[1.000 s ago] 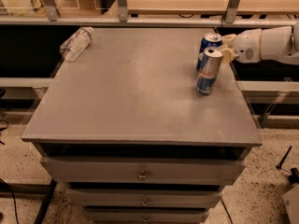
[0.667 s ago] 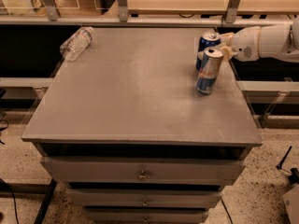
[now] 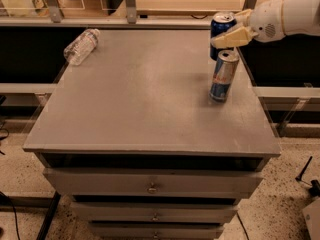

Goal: Knock pepsi can over

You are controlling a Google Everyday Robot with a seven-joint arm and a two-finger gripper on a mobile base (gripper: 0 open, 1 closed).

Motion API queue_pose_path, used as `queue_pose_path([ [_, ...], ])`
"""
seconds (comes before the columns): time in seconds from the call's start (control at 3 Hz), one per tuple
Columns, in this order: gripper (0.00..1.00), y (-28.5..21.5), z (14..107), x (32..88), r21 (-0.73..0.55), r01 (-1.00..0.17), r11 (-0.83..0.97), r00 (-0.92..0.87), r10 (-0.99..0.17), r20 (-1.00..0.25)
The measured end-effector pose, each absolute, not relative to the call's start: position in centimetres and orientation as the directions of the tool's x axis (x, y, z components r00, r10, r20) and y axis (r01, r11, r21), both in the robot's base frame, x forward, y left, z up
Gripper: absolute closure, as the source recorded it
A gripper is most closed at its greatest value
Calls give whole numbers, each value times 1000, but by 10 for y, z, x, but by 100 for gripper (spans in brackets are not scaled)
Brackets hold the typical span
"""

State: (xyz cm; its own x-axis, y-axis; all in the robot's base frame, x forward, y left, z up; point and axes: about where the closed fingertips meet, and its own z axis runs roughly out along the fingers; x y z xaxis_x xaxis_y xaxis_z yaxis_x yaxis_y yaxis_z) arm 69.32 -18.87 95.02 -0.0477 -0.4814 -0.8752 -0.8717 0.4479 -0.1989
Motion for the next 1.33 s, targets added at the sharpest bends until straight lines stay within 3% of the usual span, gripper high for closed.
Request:
queue_pose_path([
  [0.67, 90, -171, 1016, 673, -324, -851, 413, 43, -561, -827],
  [1.33, 98, -149, 1038, 611, -501, -798, 336, 150, -694, -704],
])
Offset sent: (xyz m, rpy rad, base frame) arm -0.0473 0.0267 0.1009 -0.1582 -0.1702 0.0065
